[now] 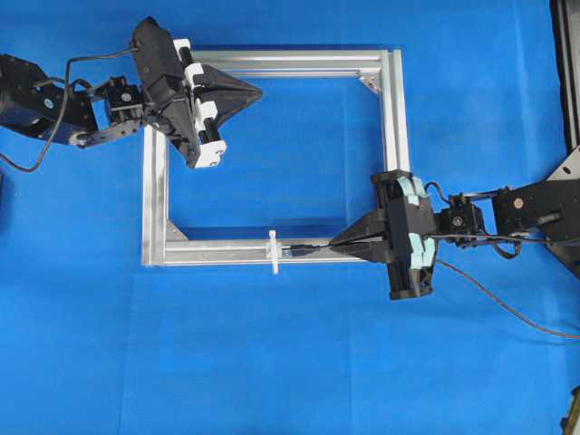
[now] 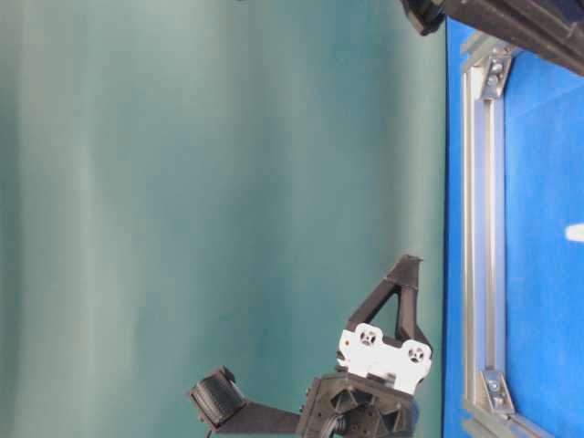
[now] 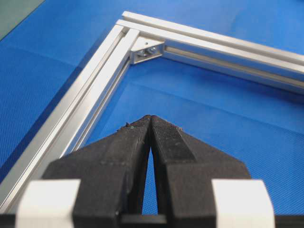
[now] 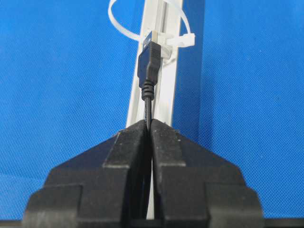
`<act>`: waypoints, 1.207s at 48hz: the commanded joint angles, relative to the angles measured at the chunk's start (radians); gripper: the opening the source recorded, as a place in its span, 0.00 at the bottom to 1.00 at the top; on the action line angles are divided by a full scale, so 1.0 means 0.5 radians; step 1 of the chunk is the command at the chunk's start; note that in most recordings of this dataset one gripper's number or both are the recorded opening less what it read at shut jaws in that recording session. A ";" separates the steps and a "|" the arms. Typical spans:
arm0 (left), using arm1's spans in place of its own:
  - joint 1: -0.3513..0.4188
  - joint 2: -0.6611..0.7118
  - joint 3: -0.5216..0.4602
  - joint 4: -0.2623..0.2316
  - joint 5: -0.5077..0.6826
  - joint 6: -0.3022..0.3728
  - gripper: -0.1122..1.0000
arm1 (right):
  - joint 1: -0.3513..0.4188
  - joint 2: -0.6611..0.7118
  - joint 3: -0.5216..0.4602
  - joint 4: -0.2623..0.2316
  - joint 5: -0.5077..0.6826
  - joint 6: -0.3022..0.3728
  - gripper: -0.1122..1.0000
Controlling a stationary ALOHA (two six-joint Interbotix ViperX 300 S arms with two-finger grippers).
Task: Insert the wire through the string loop located in the center.
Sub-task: 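Push the plug leftward through the white zip-tie loop with the right gripper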
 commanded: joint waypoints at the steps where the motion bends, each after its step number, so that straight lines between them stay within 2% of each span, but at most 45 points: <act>1: 0.003 -0.058 -0.028 0.006 -0.009 0.003 0.10 | -0.003 -0.046 -0.015 0.000 -0.021 -0.003 0.07; 58: 0.003 -0.058 -0.031 0.003 -0.009 0.003 0.10 | -0.003 -0.028 -0.046 0.000 -0.021 0.000 0.07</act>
